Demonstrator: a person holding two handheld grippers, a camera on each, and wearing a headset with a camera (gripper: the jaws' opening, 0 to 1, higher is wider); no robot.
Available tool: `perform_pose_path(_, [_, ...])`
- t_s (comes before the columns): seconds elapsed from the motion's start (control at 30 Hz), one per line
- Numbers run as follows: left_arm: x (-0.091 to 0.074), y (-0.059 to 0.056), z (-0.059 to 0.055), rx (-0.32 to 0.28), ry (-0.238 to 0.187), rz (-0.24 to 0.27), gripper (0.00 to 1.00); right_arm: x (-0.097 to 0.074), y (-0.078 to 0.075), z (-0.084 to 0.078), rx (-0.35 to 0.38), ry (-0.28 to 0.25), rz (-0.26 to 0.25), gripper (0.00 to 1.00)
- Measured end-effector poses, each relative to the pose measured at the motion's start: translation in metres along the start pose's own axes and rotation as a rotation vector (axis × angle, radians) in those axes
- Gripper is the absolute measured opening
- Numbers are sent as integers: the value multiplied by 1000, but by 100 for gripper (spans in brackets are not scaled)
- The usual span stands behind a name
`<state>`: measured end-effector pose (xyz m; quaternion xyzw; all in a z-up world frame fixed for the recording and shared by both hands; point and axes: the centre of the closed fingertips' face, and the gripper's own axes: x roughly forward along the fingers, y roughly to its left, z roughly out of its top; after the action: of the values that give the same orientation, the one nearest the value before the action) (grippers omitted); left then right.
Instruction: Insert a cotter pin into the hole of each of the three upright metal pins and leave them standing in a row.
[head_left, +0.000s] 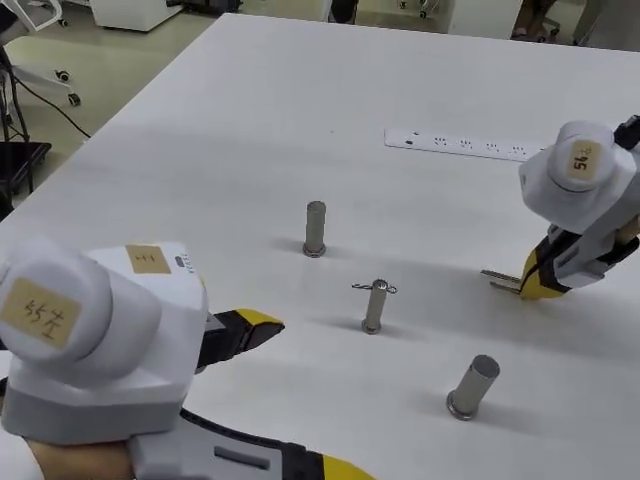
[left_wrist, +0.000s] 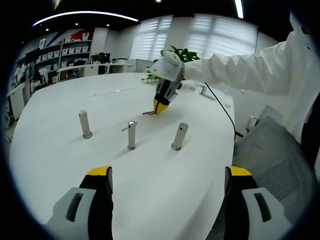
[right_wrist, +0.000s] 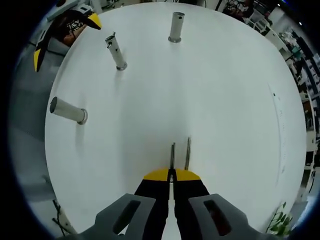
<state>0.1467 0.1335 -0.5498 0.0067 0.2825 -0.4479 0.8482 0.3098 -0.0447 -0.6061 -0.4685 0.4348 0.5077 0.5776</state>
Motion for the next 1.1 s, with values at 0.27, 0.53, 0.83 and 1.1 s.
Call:
perform_pose_path(0.27, [1, -3, 1, 11, 10, -4, 91, -22, 11, 2, 48, -85, -16, 0])
perform_pose_path(0.53, [3, -7, 9, 30, -3, -13, 91, -42, 27, 0, 46, -125, -70, 0])
perform_pose_path(0.83, [8, -11, 20, 46, -20, -31, 87, -67, 42, 6, 45, -194, -140, 0])
perform_pose_path(1.1, [15, -13, 30, 30, -23, -52, 83, -86, 56, 17, 52, -279, -219, 0])
